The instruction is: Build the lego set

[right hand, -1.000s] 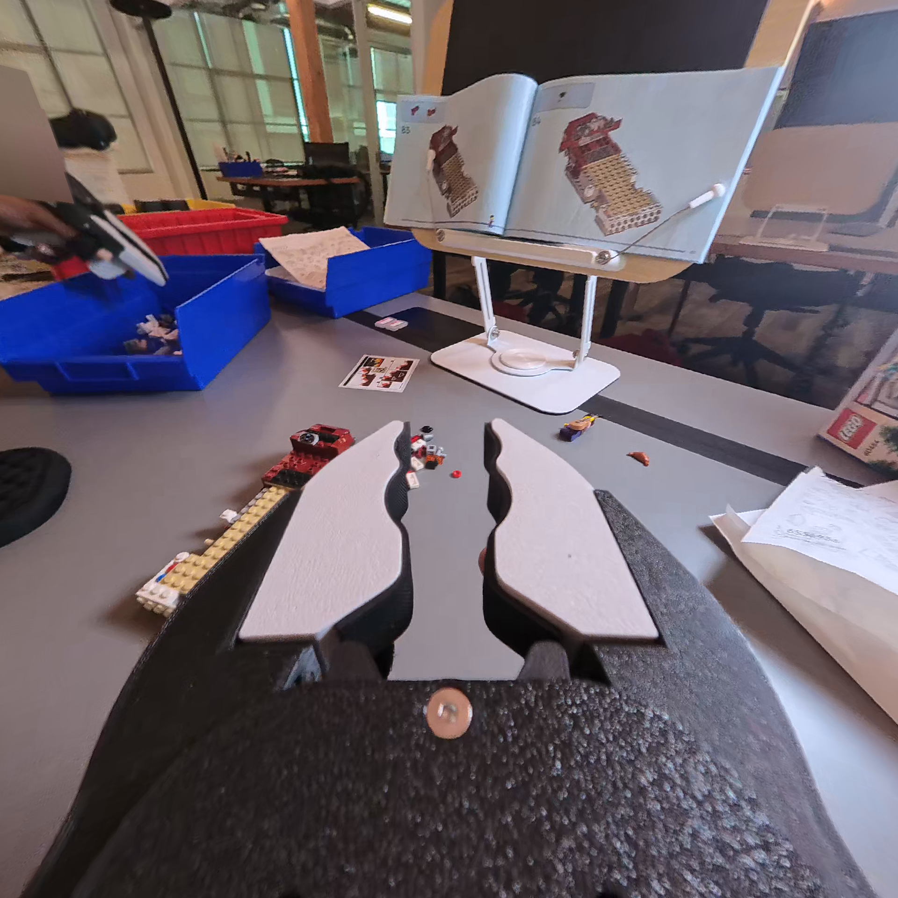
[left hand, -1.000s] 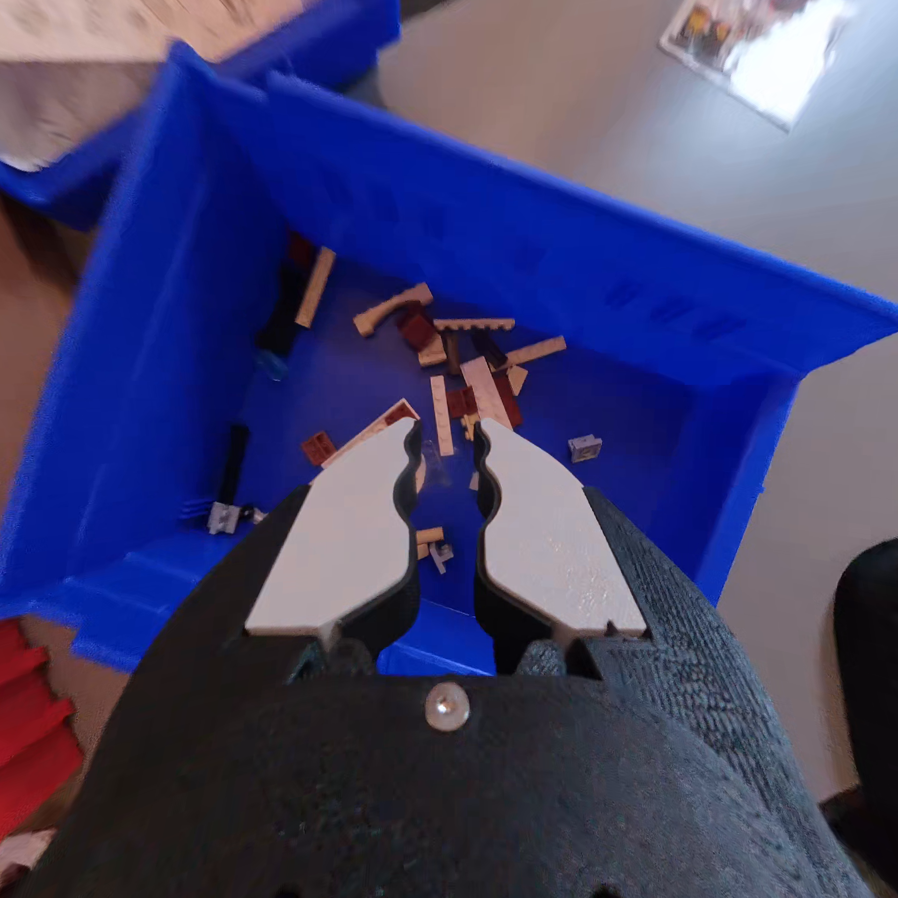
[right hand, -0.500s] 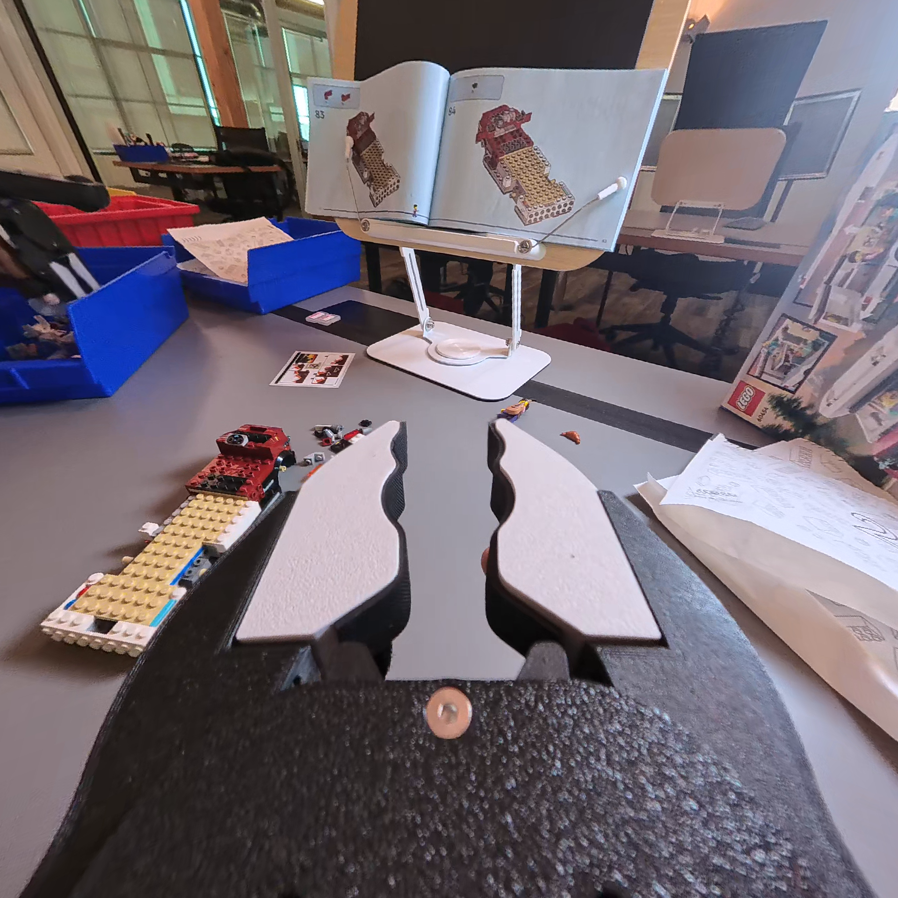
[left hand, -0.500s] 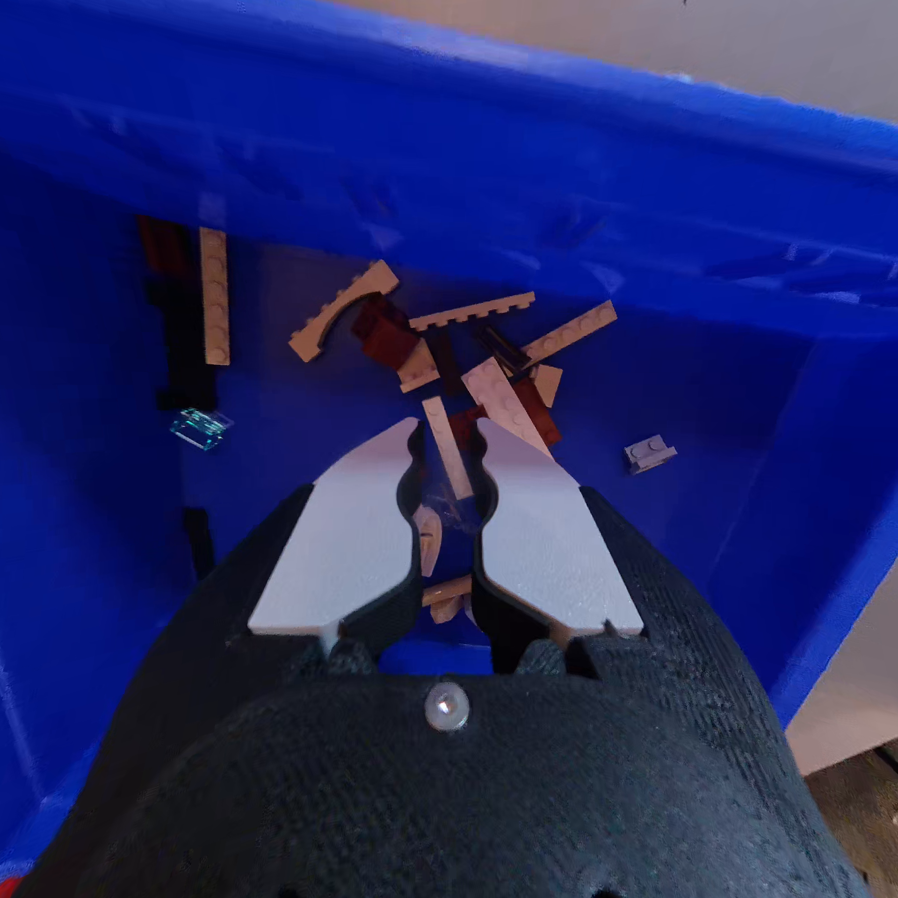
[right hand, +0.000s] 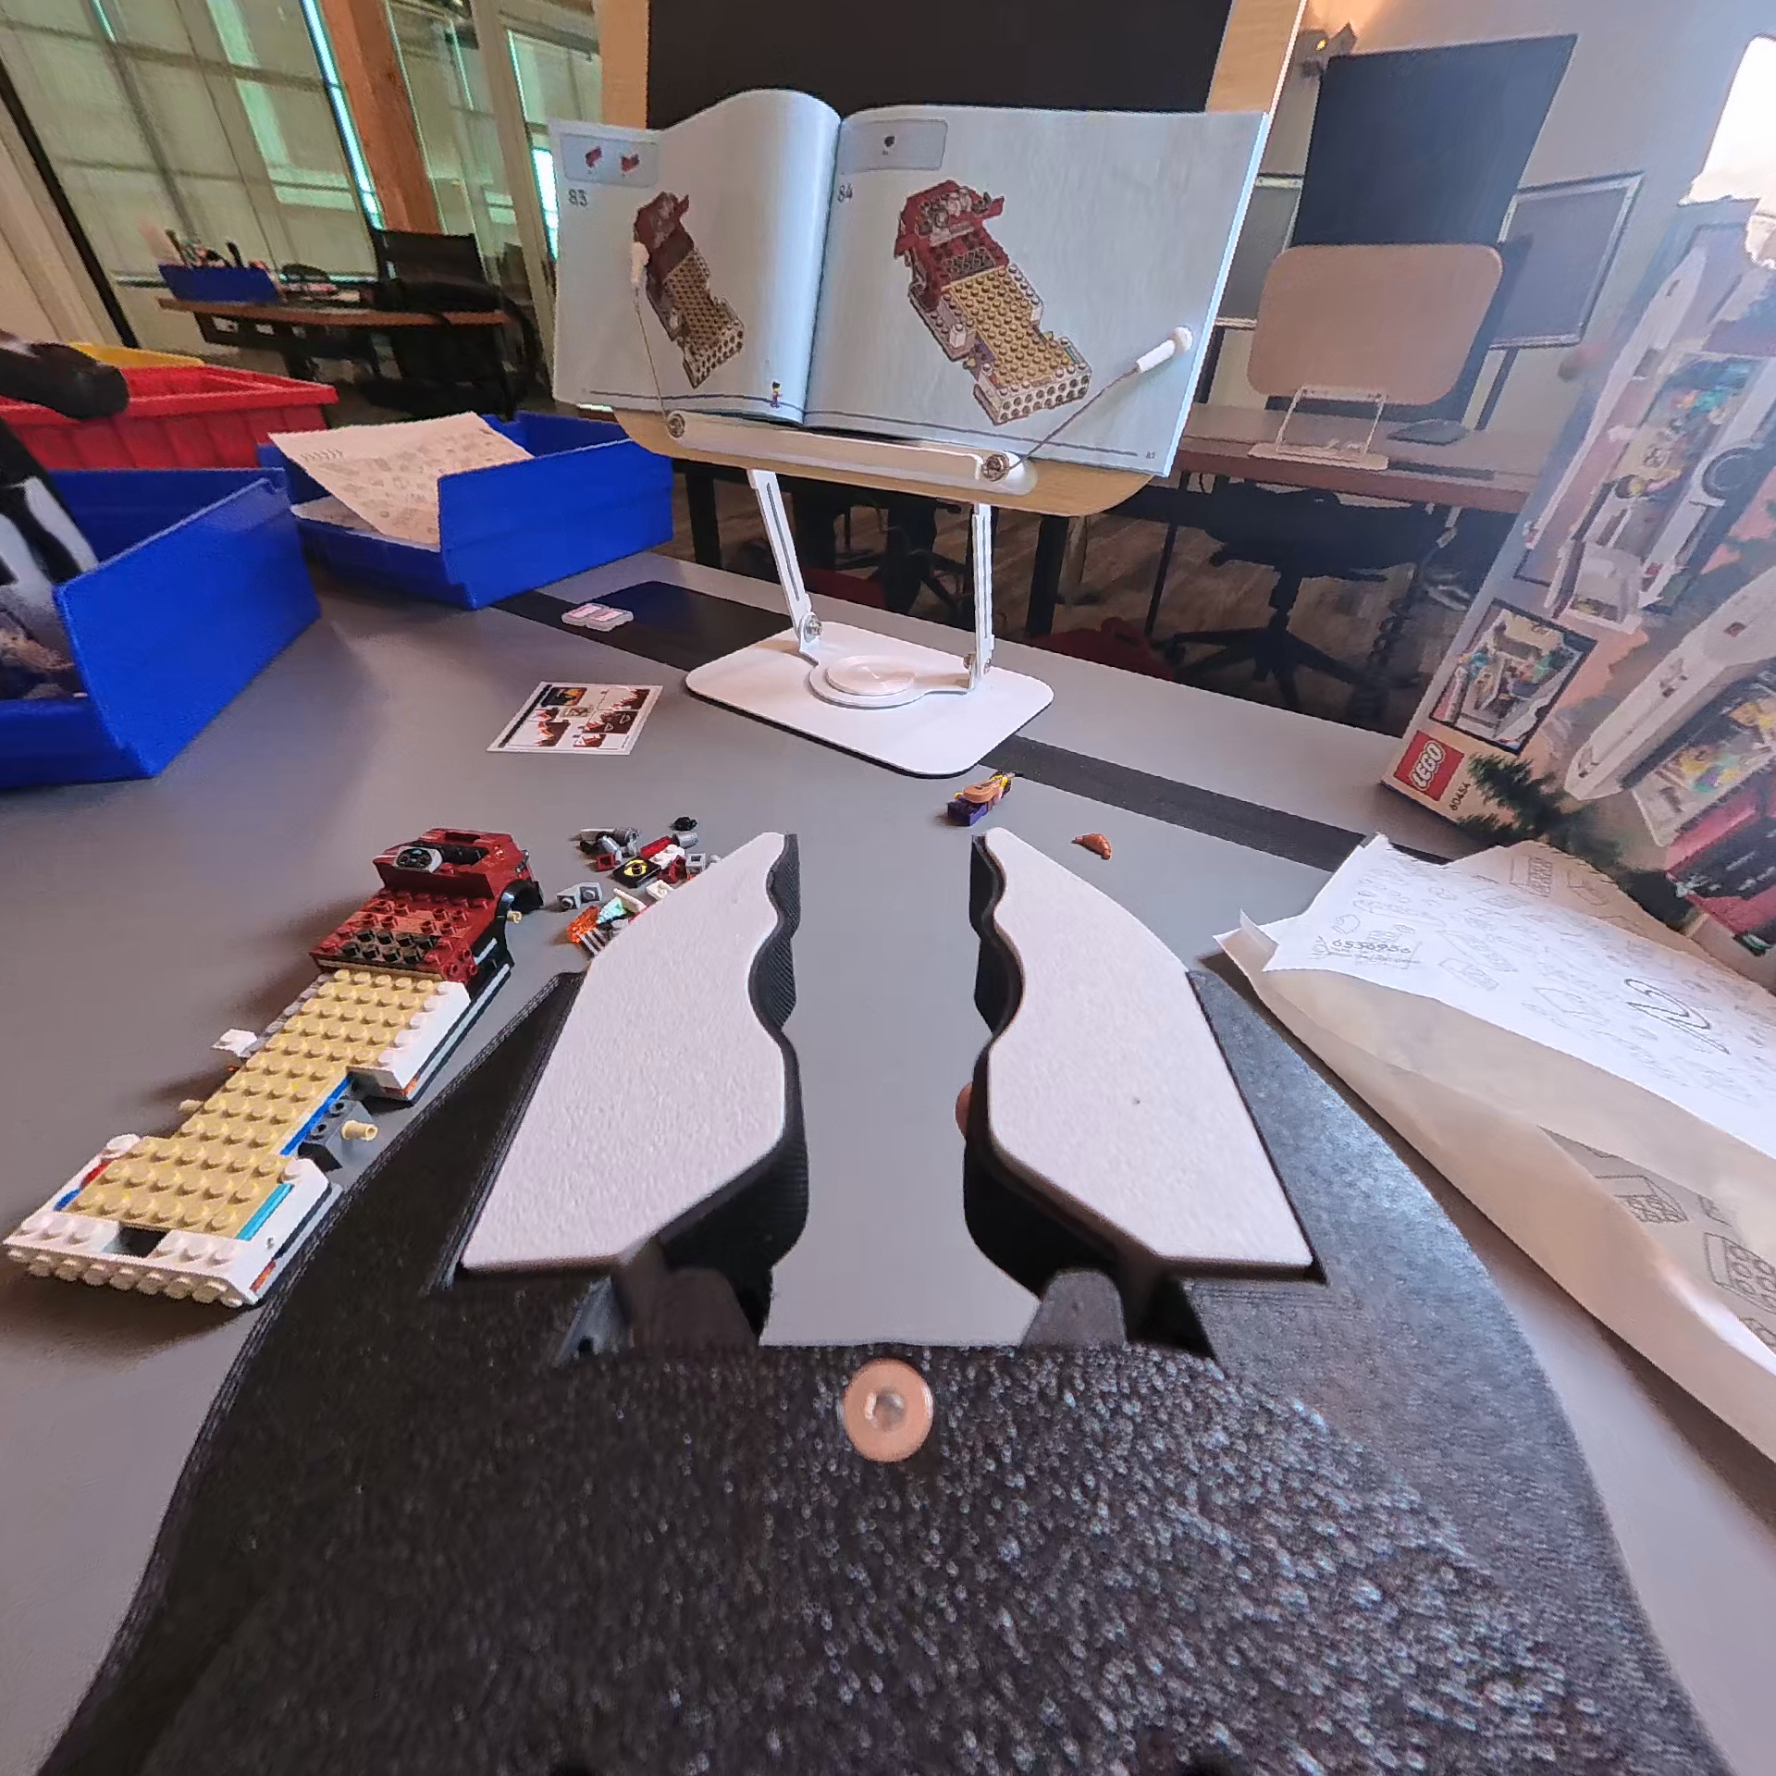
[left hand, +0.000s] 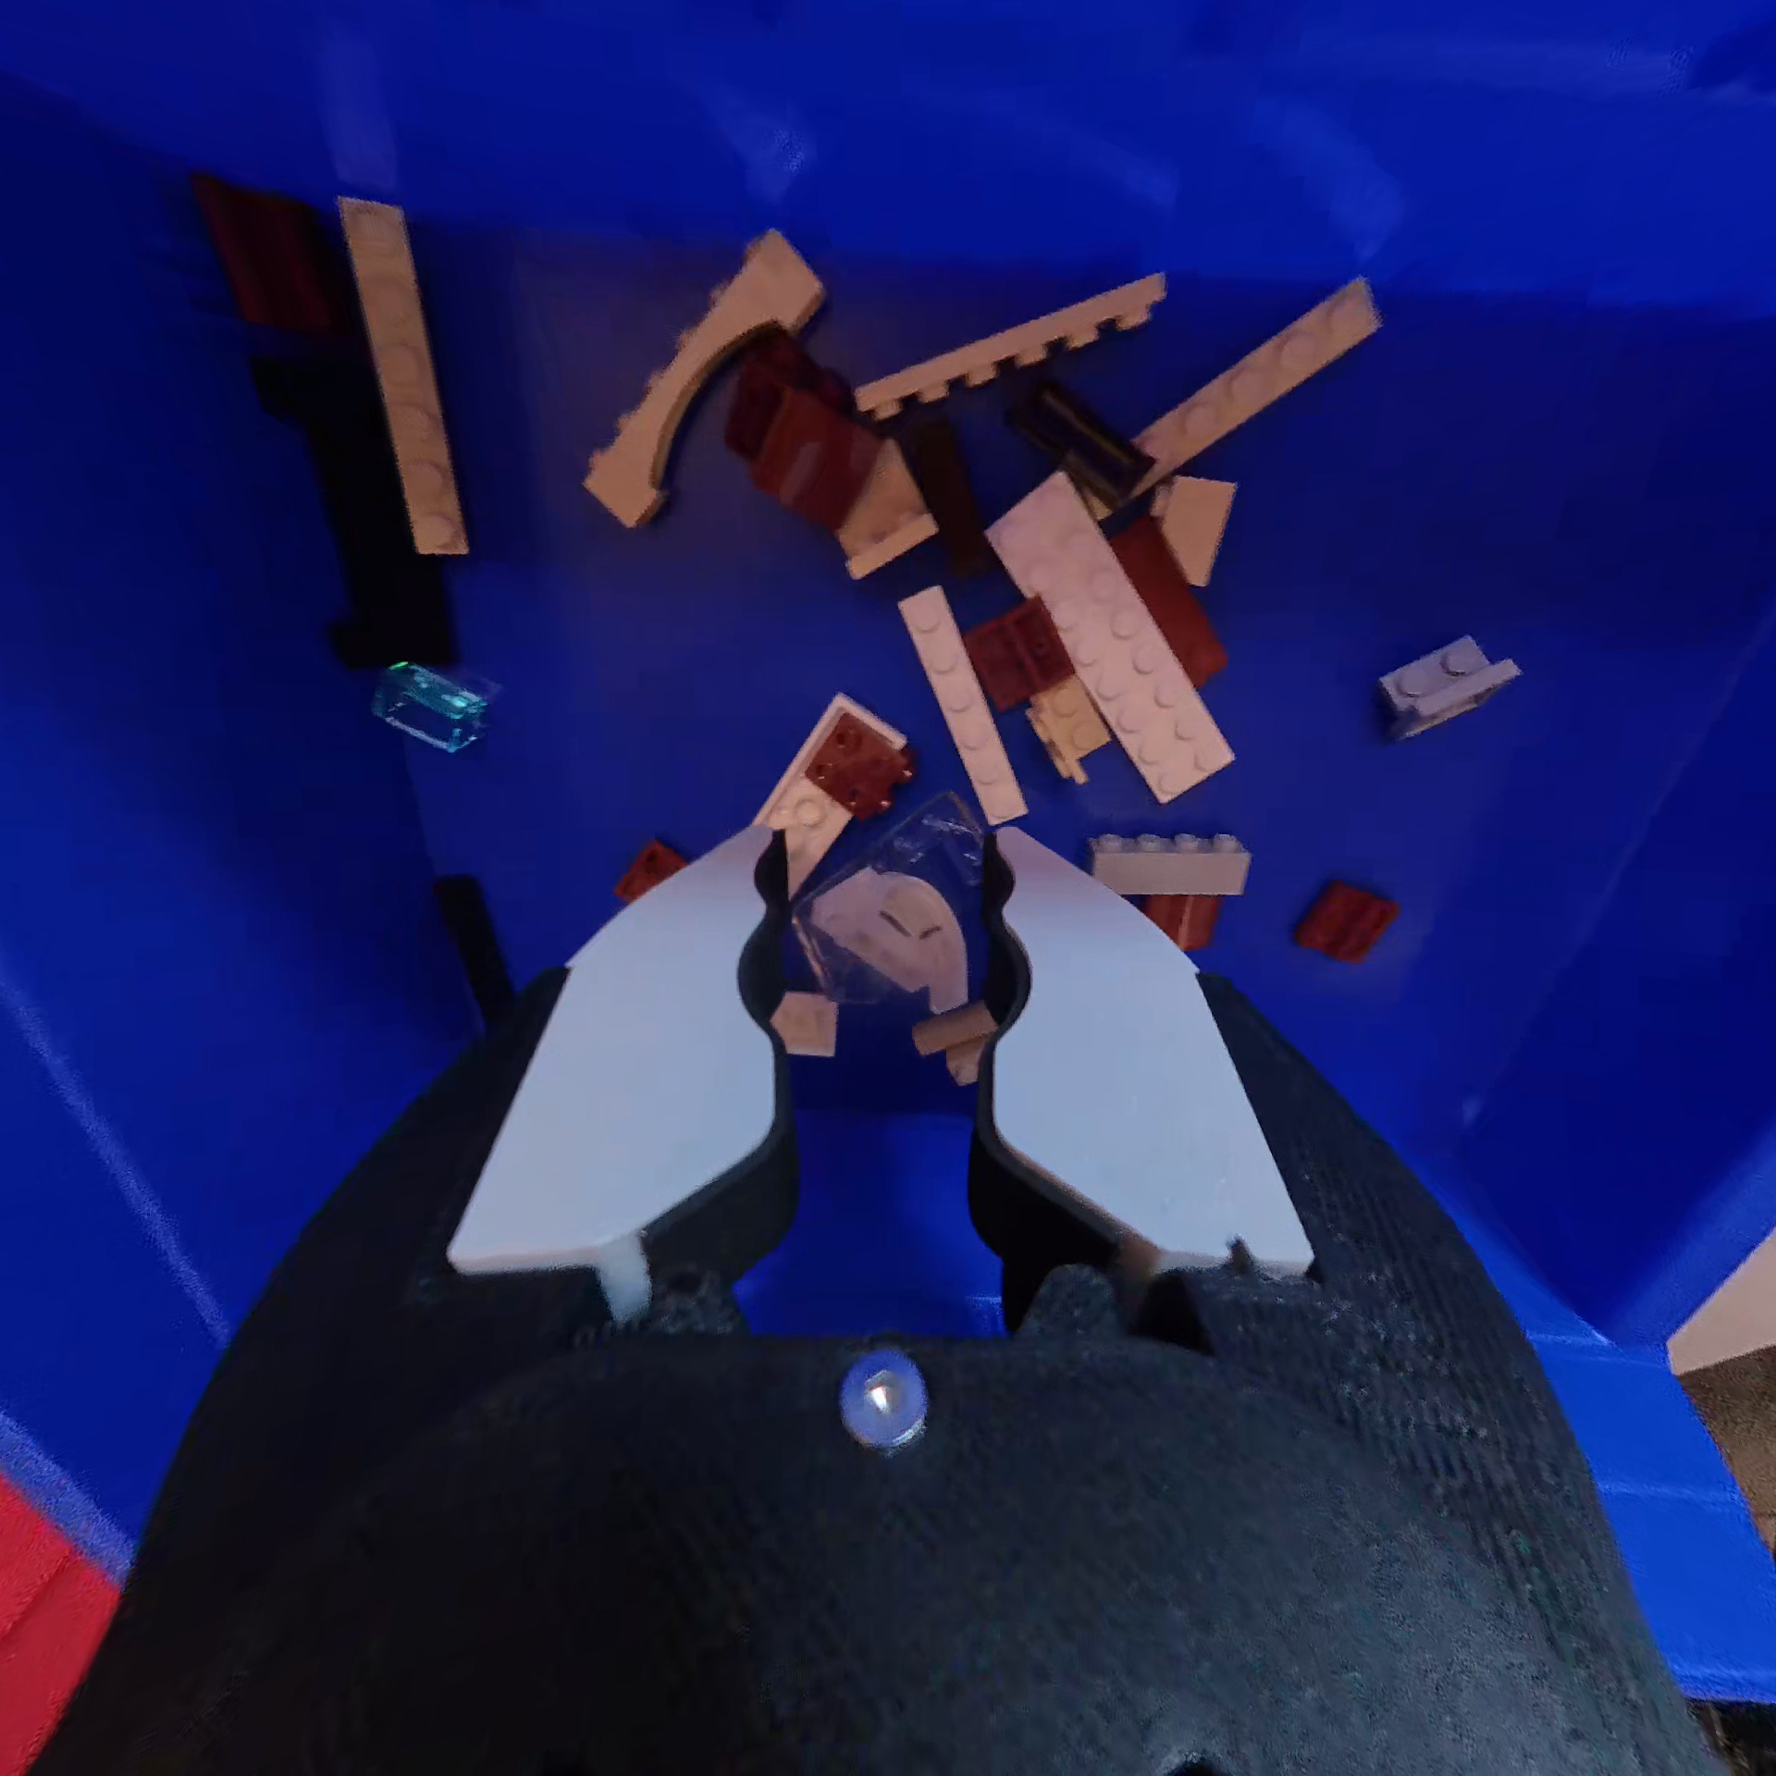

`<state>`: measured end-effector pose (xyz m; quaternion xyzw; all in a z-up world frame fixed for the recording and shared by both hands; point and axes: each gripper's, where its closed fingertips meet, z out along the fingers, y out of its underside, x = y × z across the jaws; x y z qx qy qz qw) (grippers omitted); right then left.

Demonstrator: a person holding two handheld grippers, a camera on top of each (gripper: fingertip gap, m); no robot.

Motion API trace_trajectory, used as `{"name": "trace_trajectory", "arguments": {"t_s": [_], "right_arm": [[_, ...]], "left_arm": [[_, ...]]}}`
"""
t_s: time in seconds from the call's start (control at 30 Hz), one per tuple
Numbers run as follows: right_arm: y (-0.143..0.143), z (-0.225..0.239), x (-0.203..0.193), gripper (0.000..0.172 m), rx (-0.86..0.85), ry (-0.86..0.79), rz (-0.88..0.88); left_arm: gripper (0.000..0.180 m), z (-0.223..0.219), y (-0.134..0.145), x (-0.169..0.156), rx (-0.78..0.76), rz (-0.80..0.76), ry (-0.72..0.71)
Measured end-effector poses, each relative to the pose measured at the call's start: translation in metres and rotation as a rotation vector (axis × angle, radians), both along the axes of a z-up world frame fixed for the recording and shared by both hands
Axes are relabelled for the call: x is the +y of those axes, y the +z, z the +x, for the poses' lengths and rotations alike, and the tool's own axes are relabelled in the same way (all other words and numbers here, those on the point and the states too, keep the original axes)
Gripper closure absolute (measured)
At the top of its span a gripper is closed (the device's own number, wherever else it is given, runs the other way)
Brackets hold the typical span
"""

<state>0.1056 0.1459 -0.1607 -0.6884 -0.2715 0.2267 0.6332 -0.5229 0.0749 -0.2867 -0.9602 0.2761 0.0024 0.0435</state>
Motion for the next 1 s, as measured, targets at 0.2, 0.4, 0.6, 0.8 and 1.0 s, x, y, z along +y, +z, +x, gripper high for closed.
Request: {"name": "trace_trajectory", "arguments": {"t_s": [0.2,0.4,0.6,0.8,1.0], "right_arm": [[-0.002,0.001,-0.001,0.137,-0.012,-0.004,-0.004],[-0.004,0.001,-0.001,0.138,-0.016,-0.002,-0.006],[-0.004,-0.001,-0.003,0.138,-0.030,0.002,0.002],[-0.005,0.001,-0.002,0.138,-0.030,-0.002,0.004],[-0.008,0.000,-0.002,0.138,-0.042,-0.004,0.002]], "left_arm": [[0.180,-0.015,-0.004,-0.010,0.051,-0.094,0.008],[0.180,-0.009,0.042,0.011,-0.031,0.076,0.045],[0.180,-0.016,0.062,0.019,-0.037,0.148,0.085],[0.165,-0.015,0.048,0.020,-0.029,0.141,0.064],[0.145,0.003,0.025,0.029,-0.083,0.101,0.035]]}}
